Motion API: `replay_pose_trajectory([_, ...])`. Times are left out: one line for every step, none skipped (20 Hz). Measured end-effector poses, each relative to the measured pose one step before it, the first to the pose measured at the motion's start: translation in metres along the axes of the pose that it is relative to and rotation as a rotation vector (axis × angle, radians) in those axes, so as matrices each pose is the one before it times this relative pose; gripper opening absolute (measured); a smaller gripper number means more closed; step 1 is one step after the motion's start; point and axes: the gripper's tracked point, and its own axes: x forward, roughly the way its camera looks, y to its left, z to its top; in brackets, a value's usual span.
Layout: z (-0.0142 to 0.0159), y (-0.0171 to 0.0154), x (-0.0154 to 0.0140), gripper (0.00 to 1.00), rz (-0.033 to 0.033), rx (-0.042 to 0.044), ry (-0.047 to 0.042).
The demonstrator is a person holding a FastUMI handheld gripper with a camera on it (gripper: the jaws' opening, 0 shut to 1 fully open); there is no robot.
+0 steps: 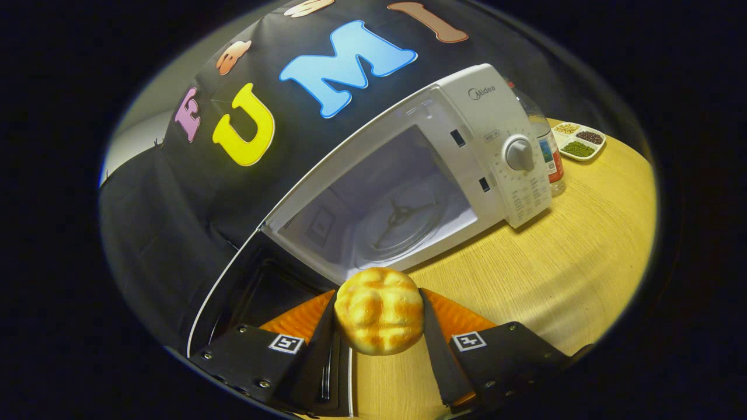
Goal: Open the microwave, put the food inside, and close the microwave door.
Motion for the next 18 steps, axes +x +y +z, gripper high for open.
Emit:
replay_pose_trajectory([0.00376, 0.00077, 0.00621, 0.77, 0.00148, 0.00322, -0.00951])
replay_pose_trajectory([0.00388, -0.00003, 0.00762, 0.77, -0.00151, 0.00041, -0.01033])
replay_pose_trajectory([0.00273, -0.00049, 0.00629, 0.77, -0.00432, -0.00088, -0.01147])
replay_pose_trajectory([0.00289, -0.00037, 0.00615, 0.77, -0.00253, -0.00124, -0.01174])
replay_pose_trajectory([0.00140, -0.00065, 0.00610, 0.77, -0.00221, -0.00359, -0.00703])
replay_pose_trajectory([0.00130, -0.00087, 0.00704, 0.77, -0.00250, -0.00719, -0.00480])
replay_pose_trajectory([0.00130, 0.00102, 0.00573, 0.77, -0.00080, -0.01238, -0.00841])
replay_pose_trajectory([0.00273, 0.00036, 0.00582, 0.77, 0.00028, -0.01192, -0.01343])
replay_pose_trajectory([0.00159, 0.00089, 0.00612, 0.77, 0.00069, -0.01228, -0.01236])
replay_pose_trajectory([0.00069, 0.00142, 0.00696, 0.77, 0.00062, -0.01107, -0.01007])
replay_pose_trajectory([0.00139, 0.00174, 0.00584, 0.77, 0.00170, -0.00911, -0.00918])
replay_pose_trajectory([0.00144, 0.00125, 0.00603, 0.77, 0.00125, -0.00548, -0.01108])
replay_pose_trajectory([0.00035, 0.00064, 0.00568, 0.77, -0.00147, 0.00034, -0.00742])
replay_pose_trajectory([0.00205, 0.00047, 0.00662, 0.77, -0.00139, 0.00386, -0.00814])
replay_pose_trajectory([0.00242, -0.00074, 0.00644, 0.77, -0.00427, 0.00134, -0.01061])
replay_pose_trajectory([0.00271, -0.00180, 0.00650, 0.77, -0.00570, -0.00078, -0.00767])
replay_pose_trajectory([0.00187, -0.00099, 0.00506, 0.77, -0.00220, -0.00073, -0.00472])
replay_pose_trajectory([0.00310, -0.00063, 0.00617, 0.77, -0.00076, -0.00197, -0.00582])
